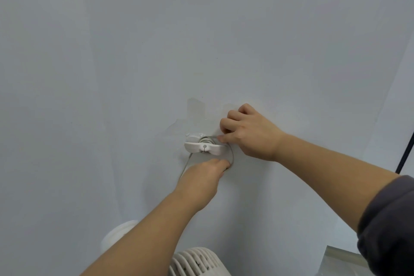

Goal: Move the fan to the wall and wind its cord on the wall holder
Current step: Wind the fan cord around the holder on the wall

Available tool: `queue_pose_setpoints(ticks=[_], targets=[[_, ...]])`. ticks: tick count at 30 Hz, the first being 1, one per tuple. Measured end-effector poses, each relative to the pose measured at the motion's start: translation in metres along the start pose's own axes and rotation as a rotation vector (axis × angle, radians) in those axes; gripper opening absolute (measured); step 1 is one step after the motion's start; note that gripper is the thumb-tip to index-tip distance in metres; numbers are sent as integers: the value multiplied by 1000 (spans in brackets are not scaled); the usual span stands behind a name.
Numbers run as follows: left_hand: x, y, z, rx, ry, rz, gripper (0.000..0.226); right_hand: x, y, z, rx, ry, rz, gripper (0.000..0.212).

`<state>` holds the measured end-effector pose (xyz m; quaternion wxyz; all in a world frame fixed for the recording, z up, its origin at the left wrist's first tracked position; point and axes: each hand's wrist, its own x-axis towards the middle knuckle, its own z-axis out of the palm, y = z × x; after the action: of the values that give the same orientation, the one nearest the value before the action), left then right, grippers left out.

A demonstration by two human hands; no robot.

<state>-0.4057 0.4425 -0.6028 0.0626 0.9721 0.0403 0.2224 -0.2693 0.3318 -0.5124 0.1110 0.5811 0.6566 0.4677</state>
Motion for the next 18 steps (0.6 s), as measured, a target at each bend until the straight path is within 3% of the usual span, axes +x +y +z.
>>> queue_pose_setpoints(ticks=[9, 18], targets=[[5, 18, -8, 320, -153, 59, 43, 1, -9, 2, -17, 1, 40, 21], [4, 8, -9, 478, -279, -123, 41, 3, -11, -4, 39, -76, 92, 28]])
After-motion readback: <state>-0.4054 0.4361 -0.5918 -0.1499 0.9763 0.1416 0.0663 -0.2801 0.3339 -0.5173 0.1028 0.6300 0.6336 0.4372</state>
